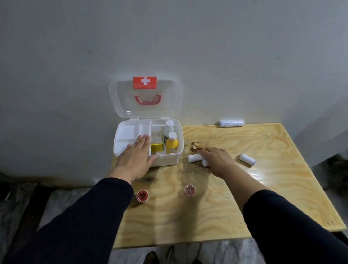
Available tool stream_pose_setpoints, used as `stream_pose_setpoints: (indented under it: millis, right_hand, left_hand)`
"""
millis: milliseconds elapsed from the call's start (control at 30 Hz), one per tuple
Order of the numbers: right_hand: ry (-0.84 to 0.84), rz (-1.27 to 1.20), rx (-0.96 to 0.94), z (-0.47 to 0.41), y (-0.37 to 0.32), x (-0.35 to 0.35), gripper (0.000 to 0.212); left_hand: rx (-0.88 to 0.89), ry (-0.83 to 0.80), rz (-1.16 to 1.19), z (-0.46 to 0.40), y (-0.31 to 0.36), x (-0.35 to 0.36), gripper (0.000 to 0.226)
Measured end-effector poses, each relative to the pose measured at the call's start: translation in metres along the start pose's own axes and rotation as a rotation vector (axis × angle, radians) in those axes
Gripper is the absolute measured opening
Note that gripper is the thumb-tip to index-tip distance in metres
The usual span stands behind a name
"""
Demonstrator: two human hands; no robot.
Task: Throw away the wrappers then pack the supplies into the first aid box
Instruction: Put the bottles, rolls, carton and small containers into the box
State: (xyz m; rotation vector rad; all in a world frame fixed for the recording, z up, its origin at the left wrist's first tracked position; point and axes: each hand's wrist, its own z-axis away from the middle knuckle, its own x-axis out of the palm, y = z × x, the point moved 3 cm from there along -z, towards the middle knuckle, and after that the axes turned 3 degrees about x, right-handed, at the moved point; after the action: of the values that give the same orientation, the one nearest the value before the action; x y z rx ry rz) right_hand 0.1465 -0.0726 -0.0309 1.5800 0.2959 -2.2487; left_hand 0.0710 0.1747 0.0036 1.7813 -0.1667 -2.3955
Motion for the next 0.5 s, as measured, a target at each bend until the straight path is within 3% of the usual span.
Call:
stream_pose_setpoints:
  millis: [200, 500]
  right_hand:
    - [0.059, -0.185, 0.034, -0.001, 0.008, 0.0, 0.049]
    - [0.335, -0.829, 0.128, 0.014, 0.007, -0.069, 0.049]
  left_hand:
    - [-0.018, -0.016, -0.006, 0.002, 0.004, -0.002, 0.071]
    - [-0.042, -0.009, -0.032, 0.007, 0.01, -0.003, 0.07]
